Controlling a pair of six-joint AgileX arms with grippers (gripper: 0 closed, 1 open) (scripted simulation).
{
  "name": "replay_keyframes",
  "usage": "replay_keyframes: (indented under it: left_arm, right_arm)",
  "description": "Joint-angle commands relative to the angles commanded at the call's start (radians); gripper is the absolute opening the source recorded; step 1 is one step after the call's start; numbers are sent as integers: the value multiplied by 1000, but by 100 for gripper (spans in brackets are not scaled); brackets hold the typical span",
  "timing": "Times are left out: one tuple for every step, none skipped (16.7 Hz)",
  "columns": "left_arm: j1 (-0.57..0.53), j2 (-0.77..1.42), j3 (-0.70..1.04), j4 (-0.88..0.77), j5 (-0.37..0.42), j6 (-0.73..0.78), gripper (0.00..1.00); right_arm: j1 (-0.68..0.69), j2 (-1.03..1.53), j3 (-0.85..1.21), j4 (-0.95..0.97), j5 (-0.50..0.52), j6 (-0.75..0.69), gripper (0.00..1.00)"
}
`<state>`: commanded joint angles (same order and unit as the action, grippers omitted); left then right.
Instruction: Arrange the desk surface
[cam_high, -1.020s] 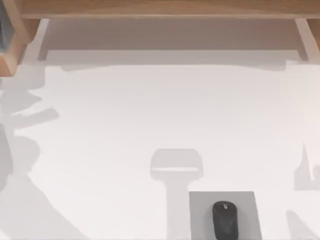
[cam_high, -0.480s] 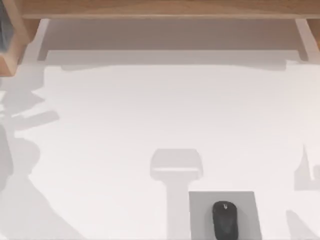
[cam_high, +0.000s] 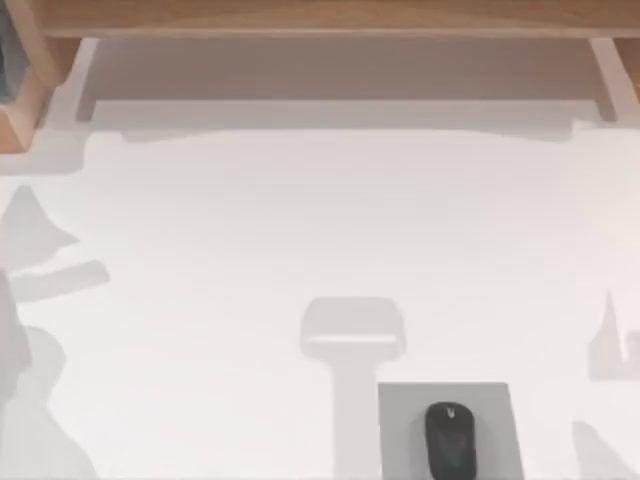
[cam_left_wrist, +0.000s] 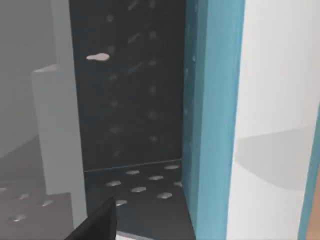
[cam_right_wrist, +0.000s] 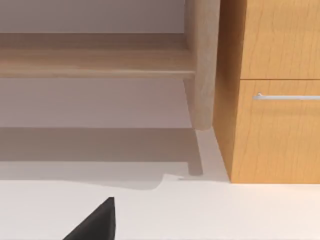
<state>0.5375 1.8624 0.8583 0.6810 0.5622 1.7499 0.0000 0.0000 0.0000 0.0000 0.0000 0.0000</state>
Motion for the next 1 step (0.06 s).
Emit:
replay_keyframes:
  left_arm:
    - [1, -2, -4, 0, 1, 1, 100]
  right_arm:
    - [0, 0, 0, 0, 0, 0, 100]
